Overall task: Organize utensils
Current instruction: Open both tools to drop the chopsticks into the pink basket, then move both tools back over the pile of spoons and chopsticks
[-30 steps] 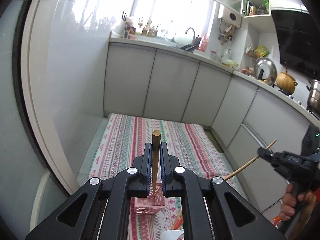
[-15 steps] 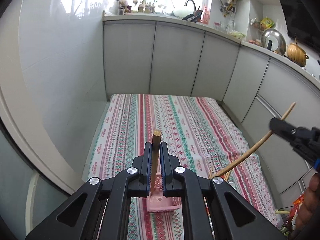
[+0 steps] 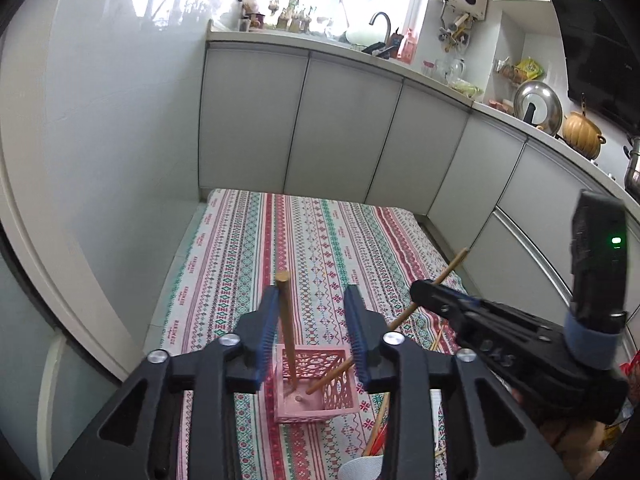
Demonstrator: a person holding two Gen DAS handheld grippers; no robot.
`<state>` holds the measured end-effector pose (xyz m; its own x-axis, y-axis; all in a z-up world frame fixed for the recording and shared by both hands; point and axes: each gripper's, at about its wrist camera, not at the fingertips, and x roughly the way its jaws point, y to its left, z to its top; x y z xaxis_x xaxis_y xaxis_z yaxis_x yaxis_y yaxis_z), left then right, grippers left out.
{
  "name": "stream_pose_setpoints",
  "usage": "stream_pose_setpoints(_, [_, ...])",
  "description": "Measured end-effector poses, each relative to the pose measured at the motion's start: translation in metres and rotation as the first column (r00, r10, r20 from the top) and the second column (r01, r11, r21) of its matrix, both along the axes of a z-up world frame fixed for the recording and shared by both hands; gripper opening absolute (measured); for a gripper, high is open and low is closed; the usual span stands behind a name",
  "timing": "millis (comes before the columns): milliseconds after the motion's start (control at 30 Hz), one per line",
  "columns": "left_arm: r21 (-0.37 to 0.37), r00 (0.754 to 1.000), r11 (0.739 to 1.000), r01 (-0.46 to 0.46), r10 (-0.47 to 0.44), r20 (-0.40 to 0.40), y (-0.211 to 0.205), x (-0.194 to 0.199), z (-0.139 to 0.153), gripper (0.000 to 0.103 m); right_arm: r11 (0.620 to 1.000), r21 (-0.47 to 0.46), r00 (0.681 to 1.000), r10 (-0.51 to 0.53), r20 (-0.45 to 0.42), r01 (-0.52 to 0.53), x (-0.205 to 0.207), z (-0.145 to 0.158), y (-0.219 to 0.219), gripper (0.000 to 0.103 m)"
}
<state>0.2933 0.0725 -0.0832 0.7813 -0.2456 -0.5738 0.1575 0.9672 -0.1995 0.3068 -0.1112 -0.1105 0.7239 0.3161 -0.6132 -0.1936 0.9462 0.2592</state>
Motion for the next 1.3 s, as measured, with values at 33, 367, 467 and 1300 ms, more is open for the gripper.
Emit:
stream_pose_setpoints(33, [0.003,1.000,1.000,-0.004,0.004,0.000,0.002,-0.002,0.001,0.042,1.000,-0.006,1.000,0.003,-0.007,-0.003,0.002,-0.003,0.003,0.006])
stream_pose_setpoints(367, [-0.015,1.000,1.000,-0.022,0.022,-0.017,0.023,-0.012,0.006,0.065,0.996,0.084,0.998,0.022,-0.052,-0.017,0.010,-0.003,0.002,0.013])
stream_pose_setpoints(467, [-0.027,0.999,1.000,-0.014,0.013,-0.034,0.024,-0.015,0.008,0.071,0.994,0.105,0.998,0.013,-0.054,-0.008,0.004,0.006,-0.009,0.017])
stream_pose_setpoints(1300, [0.117,0.894,0.968,0.220,-0.152,-0.422,-0.048,-0.067,-0.059,0.082,0.990,0.012,0.881,-0.117,-0.458,0.138,-0.082,-0.039,-0.145,0.018])
